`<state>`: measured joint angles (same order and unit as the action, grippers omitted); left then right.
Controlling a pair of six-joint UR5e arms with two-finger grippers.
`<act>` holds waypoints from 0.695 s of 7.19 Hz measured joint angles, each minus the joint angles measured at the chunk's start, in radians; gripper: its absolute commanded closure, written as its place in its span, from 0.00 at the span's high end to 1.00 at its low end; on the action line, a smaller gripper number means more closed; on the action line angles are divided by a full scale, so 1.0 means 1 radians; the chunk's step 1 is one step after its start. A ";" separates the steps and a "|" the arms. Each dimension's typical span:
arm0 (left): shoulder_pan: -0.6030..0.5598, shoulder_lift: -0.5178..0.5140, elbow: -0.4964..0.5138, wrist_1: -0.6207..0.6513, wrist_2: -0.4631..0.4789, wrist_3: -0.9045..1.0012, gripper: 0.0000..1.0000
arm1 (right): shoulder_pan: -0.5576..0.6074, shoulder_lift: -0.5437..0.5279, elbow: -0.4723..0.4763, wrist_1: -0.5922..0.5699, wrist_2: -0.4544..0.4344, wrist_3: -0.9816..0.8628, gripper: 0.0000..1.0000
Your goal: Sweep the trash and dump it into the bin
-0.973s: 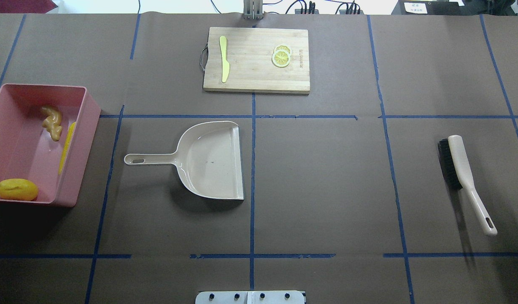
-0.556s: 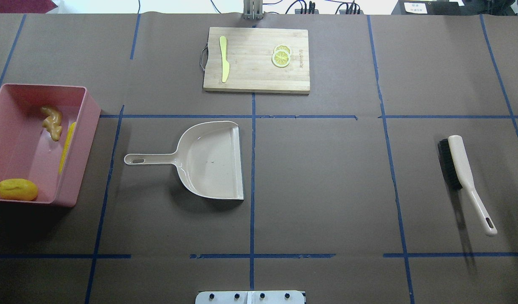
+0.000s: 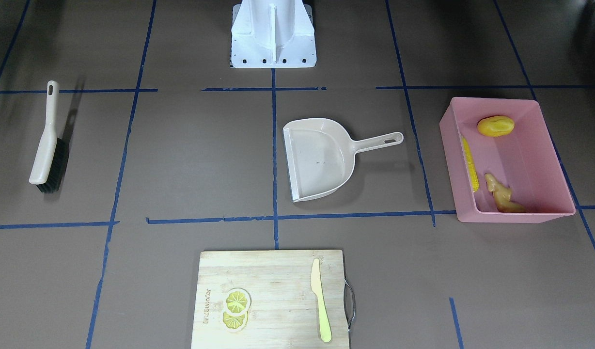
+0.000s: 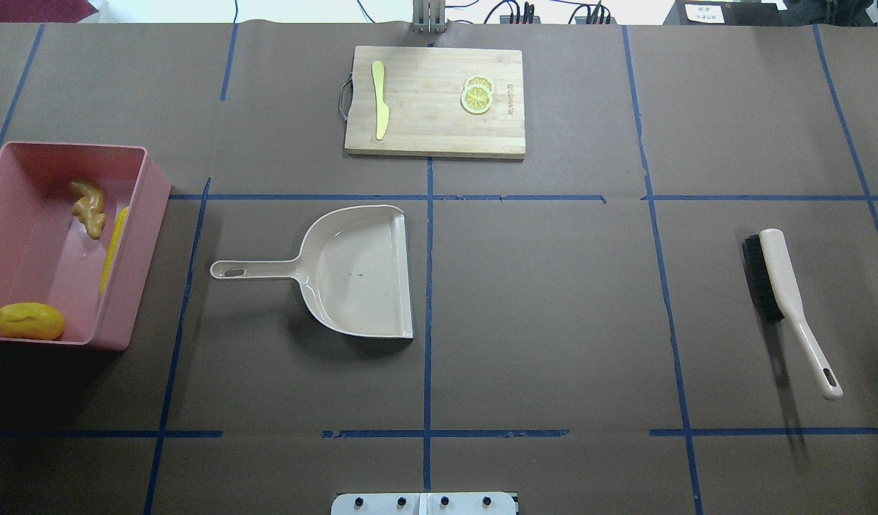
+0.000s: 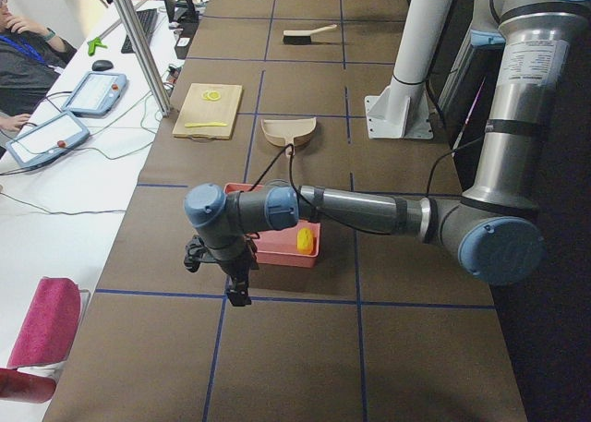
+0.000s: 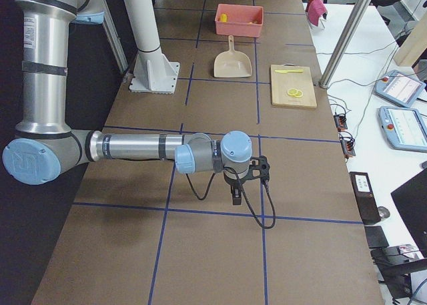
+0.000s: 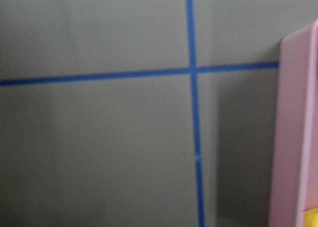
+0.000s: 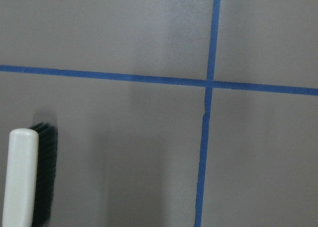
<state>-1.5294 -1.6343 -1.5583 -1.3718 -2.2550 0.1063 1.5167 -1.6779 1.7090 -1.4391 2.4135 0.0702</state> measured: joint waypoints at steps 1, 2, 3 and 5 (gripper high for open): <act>-0.004 0.041 -0.012 -0.058 -0.003 -0.060 1.00 | 0.000 0.003 0.000 0.000 -0.001 0.003 1.00; -0.005 0.059 -0.030 -0.084 -0.004 -0.106 1.00 | 0.000 0.004 0.001 0.001 -0.001 0.005 1.00; -0.005 0.066 -0.044 -0.100 -0.009 -0.127 1.00 | 0.000 0.005 0.005 0.002 -0.002 0.011 1.00; -0.005 0.074 -0.043 -0.184 -0.101 -0.135 1.00 | 0.000 0.010 0.012 0.004 -0.002 0.045 1.00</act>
<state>-1.5347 -1.5600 -1.6012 -1.5560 -2.3561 -0.0284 1.5171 -1.6683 1.7208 -1.4350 2.4118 0.1155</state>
